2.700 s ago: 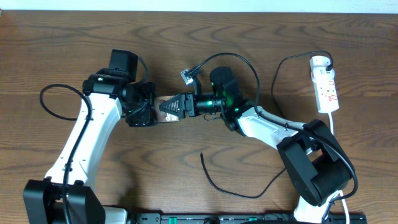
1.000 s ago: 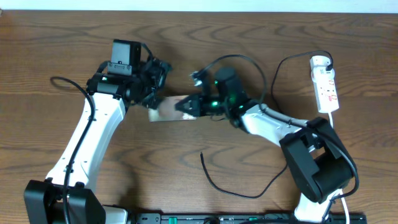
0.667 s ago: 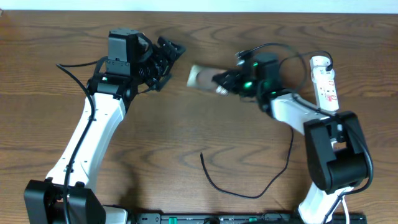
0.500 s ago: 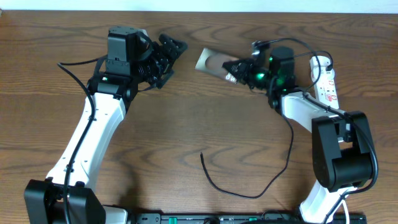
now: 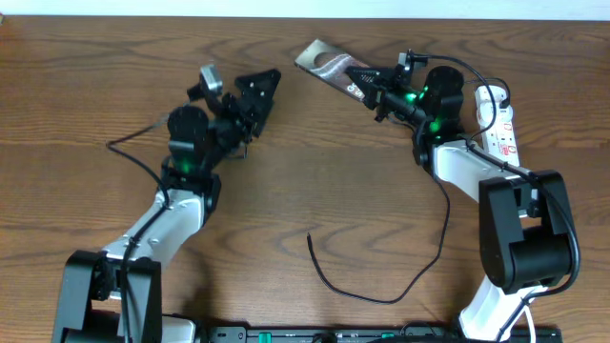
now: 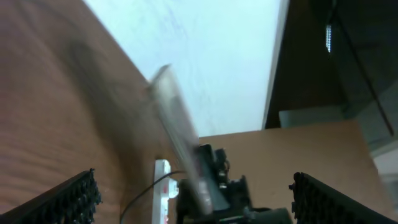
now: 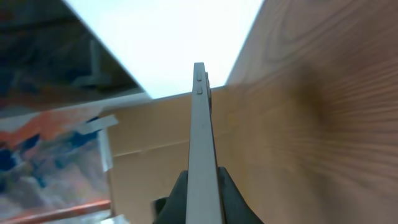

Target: Plug charger to phone and switch on socket

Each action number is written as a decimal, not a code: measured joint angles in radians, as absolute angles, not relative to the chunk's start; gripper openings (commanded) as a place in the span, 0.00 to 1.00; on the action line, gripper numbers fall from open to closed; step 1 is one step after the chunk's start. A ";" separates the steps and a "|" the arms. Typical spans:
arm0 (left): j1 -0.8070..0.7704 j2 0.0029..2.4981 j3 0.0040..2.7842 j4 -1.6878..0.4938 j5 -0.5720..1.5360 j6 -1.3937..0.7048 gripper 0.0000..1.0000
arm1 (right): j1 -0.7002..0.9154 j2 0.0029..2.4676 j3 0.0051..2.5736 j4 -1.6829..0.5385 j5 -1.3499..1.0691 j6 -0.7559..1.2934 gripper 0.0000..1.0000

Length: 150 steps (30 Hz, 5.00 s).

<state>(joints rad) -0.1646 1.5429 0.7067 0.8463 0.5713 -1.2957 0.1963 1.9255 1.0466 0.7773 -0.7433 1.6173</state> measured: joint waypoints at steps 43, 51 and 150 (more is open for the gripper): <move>-0.087 1.549 0.679 0.833 0.411 -1.391 0.76 | 0.483 1.925 1.054 0.724 -0.743 1.585 0.02; -0.082 1.550 0.678 0.839 0.400 -1.421 0.66 | 0.491 1.925 1.057 0.728 -0.729 1.600 0.02; 0.390 1.558 0.663 0.904 1.081 -1.299 0.07 | 0.450 1.912 1.076 0.543 -0.859 1.149 0.99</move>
